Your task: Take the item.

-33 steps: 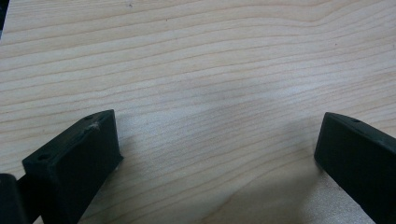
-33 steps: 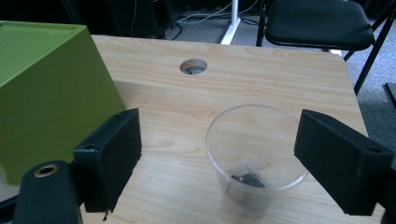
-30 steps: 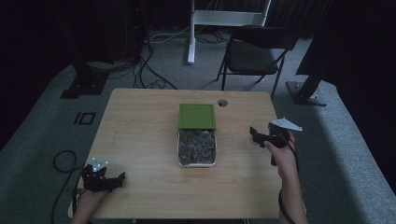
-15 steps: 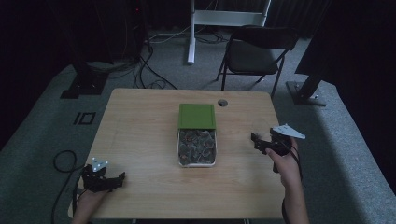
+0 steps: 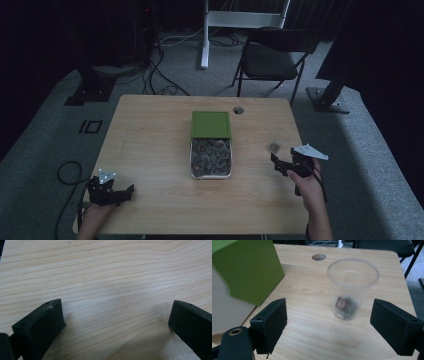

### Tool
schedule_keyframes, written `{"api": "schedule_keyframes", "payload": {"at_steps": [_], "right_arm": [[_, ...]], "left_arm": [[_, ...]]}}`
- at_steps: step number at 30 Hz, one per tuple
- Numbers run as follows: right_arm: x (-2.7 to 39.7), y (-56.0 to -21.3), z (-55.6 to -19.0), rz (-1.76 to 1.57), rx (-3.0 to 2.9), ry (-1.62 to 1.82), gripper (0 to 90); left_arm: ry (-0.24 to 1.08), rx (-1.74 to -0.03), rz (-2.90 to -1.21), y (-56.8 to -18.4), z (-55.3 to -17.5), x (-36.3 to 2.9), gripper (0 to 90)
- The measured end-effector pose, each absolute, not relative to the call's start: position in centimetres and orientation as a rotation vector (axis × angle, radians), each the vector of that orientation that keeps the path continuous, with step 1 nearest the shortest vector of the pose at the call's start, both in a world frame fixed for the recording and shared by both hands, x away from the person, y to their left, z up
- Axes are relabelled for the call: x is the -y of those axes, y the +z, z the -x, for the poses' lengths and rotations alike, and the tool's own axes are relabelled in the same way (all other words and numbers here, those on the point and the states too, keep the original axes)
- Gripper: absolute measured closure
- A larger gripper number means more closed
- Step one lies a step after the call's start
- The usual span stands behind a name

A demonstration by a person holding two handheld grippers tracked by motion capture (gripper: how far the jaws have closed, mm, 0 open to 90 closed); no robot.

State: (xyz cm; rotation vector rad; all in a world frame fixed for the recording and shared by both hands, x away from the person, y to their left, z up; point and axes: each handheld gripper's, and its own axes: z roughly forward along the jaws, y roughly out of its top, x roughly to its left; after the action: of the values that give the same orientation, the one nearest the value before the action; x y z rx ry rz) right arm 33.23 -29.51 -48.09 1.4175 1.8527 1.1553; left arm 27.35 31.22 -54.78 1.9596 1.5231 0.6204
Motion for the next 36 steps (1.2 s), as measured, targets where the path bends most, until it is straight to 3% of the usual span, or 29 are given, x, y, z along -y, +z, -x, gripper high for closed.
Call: {"api": "schedule_keyframes", "payload": {"at_steps": [36], "right_arm": [[29.9,-53.4,-29.1,-1.38,-2.049,1.089,14.2]], "left_arm": [[0.62,-1.523,-1.962,-54.8,-27.3,-31.2,0.5]]}}
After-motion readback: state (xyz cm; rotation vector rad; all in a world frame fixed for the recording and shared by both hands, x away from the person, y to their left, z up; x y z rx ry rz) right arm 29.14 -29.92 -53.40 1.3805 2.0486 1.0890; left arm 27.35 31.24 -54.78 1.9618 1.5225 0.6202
